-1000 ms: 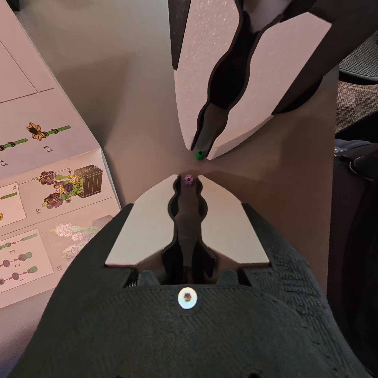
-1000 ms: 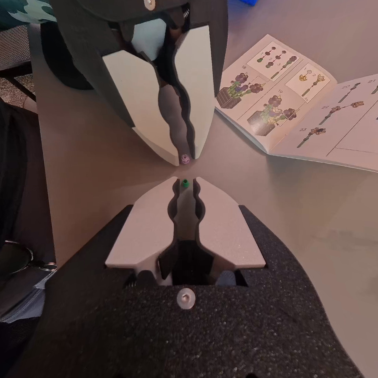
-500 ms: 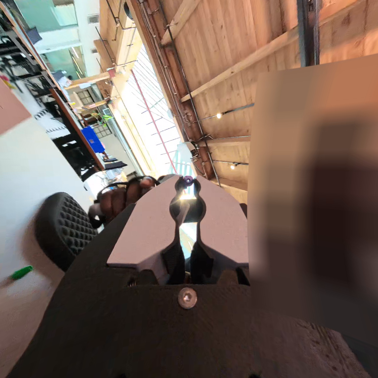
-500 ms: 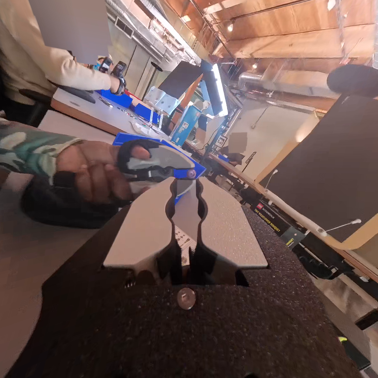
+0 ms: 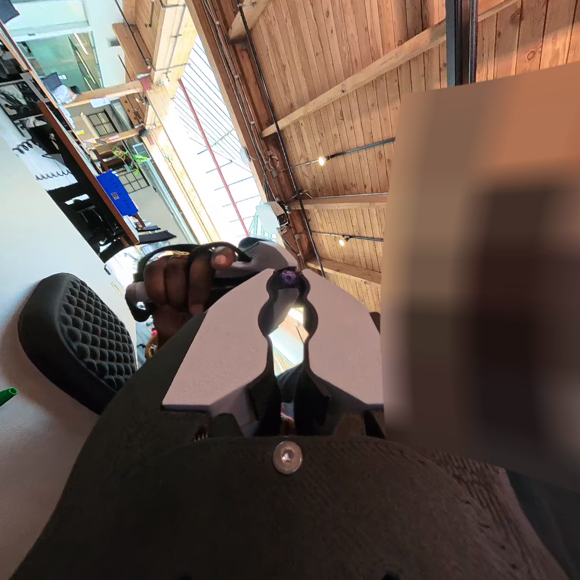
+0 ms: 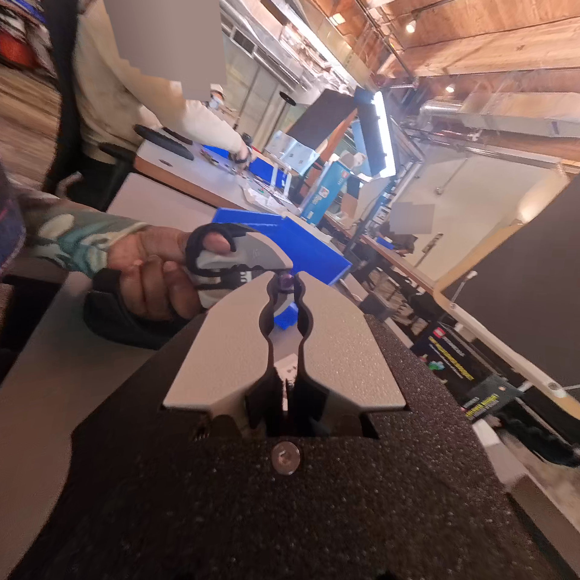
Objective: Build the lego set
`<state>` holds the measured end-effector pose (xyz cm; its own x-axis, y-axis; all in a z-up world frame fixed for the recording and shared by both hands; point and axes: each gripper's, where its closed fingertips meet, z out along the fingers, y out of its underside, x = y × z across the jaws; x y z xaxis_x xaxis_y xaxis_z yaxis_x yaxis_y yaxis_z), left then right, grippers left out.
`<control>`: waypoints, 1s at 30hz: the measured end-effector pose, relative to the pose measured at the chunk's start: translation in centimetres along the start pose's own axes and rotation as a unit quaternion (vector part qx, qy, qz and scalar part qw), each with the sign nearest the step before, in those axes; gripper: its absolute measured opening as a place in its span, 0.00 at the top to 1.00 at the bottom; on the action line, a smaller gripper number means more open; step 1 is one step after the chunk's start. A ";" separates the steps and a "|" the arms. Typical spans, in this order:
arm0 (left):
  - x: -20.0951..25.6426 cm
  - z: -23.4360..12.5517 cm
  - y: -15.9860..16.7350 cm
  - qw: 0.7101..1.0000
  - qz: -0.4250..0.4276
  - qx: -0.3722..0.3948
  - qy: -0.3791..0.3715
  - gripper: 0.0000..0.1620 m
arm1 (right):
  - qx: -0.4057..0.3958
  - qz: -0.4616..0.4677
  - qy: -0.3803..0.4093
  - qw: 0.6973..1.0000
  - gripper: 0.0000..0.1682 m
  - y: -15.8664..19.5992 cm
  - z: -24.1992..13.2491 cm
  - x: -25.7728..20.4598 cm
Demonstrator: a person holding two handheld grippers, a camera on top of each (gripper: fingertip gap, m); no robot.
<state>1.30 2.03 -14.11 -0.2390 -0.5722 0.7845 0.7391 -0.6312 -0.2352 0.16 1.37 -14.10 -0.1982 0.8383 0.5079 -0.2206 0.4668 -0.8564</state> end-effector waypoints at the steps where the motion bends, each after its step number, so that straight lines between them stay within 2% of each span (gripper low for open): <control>1: 0.2 0.0 0.2 1.000 0.000 -0.011 0.005 0.89 | 0.010 0.011 -0.014 1.000 0.94 -0.3 -0.1 -0.2; 5: 0.7 -0.2 0.9 0.998 0.009 -0.066 0.005 0.87 | 0.040 0.046 -0.061 0.996 0.94 -1.1 -0.4 -0.6; 10: 0.5 -0.1 1.3 0.995 0.016 -0.096 -0.017 0.91 | 0.039 0.047 -0.084 0.995 0.94 -1.1 -0.3 -0.8; 24: 0.2 -0.2 1.4 0.994 0.030 -0.102 -0.020 0.94 | 0.019 0.038 -0.090 0.995 0.94 -0.5 -0.2 -1.1; 30: 1.1 -0.8 0.3 0.993 0.079 -0.083 0.005 0.94 | -0.017 0.074 -0.079 0.994 0.92 0.5 -1.6 0.0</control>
<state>0.76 0.81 -13.73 -0.1346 -0.6758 0.7247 0.6538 -0.6101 -0.4476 1.60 2.03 -14.66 -0.3746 0.8452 0.3812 -0.1450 0.3526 -0.9245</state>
